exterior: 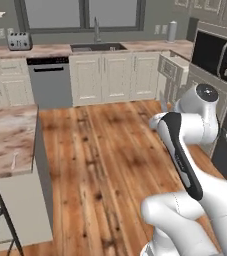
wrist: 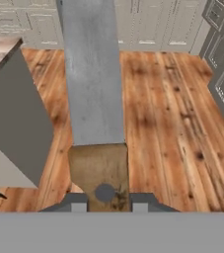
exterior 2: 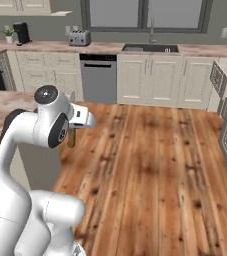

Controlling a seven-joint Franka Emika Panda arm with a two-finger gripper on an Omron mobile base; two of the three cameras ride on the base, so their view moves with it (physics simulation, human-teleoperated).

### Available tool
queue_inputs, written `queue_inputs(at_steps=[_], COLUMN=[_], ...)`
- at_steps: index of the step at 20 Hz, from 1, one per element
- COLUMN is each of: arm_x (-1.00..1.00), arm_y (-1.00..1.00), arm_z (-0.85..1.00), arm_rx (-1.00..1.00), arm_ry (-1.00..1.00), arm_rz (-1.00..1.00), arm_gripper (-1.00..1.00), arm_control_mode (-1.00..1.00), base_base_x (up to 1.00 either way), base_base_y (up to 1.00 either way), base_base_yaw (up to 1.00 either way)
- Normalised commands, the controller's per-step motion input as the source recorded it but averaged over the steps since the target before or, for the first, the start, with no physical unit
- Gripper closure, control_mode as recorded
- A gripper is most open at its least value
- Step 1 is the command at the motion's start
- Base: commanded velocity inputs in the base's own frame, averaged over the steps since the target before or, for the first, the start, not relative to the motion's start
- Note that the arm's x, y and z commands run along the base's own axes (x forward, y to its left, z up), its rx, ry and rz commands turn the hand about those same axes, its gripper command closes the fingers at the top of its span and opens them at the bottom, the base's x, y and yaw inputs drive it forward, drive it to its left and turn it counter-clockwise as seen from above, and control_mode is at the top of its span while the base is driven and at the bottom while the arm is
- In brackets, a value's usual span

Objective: Pick up the metallic utensils from the counter and place them in the open drawer. Make sure not to pick up any wooden utensils.

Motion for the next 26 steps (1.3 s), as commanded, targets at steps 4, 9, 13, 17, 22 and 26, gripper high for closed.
queue_inputs(at_steps=[4,9,13,17,22,26], arm_x=[0.00,0.00,0.00,0.00,0.00,0.00], arm_y=[0.00,0.00,0.00,0.00,0.00,0.00], arm_z=[0.00,0.00,0.00,0.00,0.00,0.00], arm_rx=[0.00,0.00,0.00,0.00,0.00,0.00], arm_ry=[0.00,0.00,0.00,0.00,0.00,0.00], arm_rz=[0.00,0.00,0.00,0.00,0.00,0.00], arm_gripper=[1.00,1.00,1.00,1.00,1.00,1.00], arm_control_mode=[1.00,1.00,1.00,1.00,1.00,1.00], base_base_x=[0.88,1.00,1.00,0.94,0.77,0.83], base_base_y=[-0.07,-0.23,-0.48,-0.71,-0.70,-0.57], base_base_yaw=[-0.02,-0.08,-0.11,-0.08,-0.08,-0.10])
